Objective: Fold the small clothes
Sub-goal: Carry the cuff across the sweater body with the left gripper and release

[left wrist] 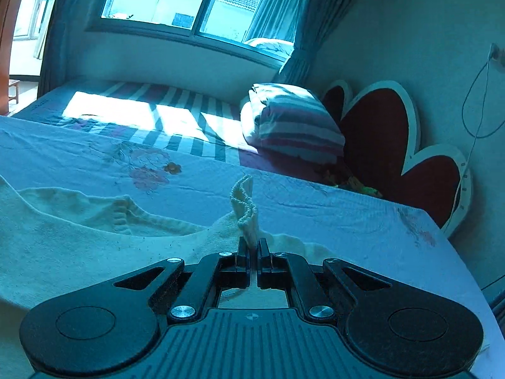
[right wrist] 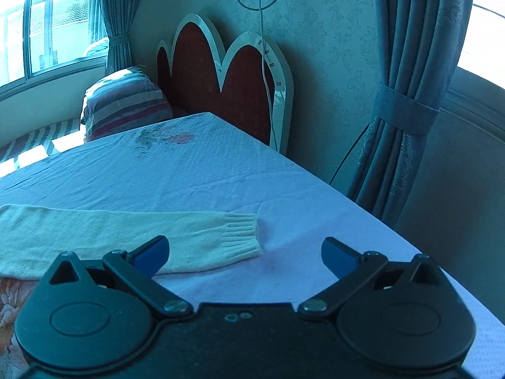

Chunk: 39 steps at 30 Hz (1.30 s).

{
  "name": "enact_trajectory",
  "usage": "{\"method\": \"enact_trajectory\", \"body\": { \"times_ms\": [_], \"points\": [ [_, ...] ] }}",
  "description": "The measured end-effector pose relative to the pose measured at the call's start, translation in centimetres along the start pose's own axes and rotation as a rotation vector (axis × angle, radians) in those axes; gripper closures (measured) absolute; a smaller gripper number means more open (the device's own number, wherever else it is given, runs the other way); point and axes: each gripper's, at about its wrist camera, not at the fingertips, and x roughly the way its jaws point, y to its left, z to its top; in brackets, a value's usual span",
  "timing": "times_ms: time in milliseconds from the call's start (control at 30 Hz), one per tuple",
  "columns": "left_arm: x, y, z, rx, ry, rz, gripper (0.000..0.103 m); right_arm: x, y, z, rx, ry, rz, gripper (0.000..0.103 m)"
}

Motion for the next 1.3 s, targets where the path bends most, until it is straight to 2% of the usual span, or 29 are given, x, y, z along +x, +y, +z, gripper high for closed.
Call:
{"method": "enact_trajectory", "body": {
  "times_ms": [167,333,733,800,833,900,1033,1067,1167,1200,1233,1267,1300],
  "points": [
    [-0.1,-3.4,-3.3,0.036,0.03,-0.003,0.1,0.8,-2.5,-0.5,0.013,0.017,-0.01,0.0],
    [1.1,-5.3,-4.3,0.071,0.058,-0.024,0.1,1.6,-4.2,-0.9,0.034,0.036,-0.015,0.0],
    [3.3,-8.8,-6.0,0.109,0.133,-0.063,0.1,2.0,-4.0,-0.9,0.037,0.05,0.0,0.0],
    [3.8,-9.1,-6.3,0.111,0.175,-0.121,0.1,2.1,-3.9,-0.8,0.037,0.052,0.001,0.0],
    [3.8,-9.0,-6.1,0.093,0.198,-0.183,0.099,2.1,-3.7,-0.8,0.037,0.054,0.002,0.0],
    [2.0,-8.1,-5.6,0.052,0.137,-0.254,0.099,2.2,-3.4,-0.7,0.033,0.057,0.007,0.0],
    [-0.8,-4.9,-4.5,0.079,0.085,-0.128,0.099,2.3,-2.8,-0.2,0.05,0.045,0.033,0.0],
    [-0.9,-4.2,-4.4,0.113,0.09,-0.063,0.099,2.4,-2.8,-0.1,0.063,0.045,0.046,0.0],
    [0.5,-4.2,-4.9,0.222,0.16,0.023,0.099,3.2,-2.9,0.0,0.115,0.061,0.094,0.001],
    [1.0,-4.4,-5.2,0.241,0.194,0.034,0.099,3.5,-3.0,-0.1,0.129,0.066,0.108,0.005],
    [0.9,-4.7,-5.4,0.263,0.177,0.042,0.097,3.9,-2.9,-0.2,0.143,0.072,0.123,0.013],
    [0.7,-5.0,-5.3,0.262,0.188,0.048,0.096,4.3,-3.0,-0.2,0.162,0.082,0.144,0.018],
    [0.2,-5.0,-5.1,0.243,0.183,0.04,0.095,4.8,-3.3,-0.3,0.196,0.1,0.171,0.027]
  ]
}}
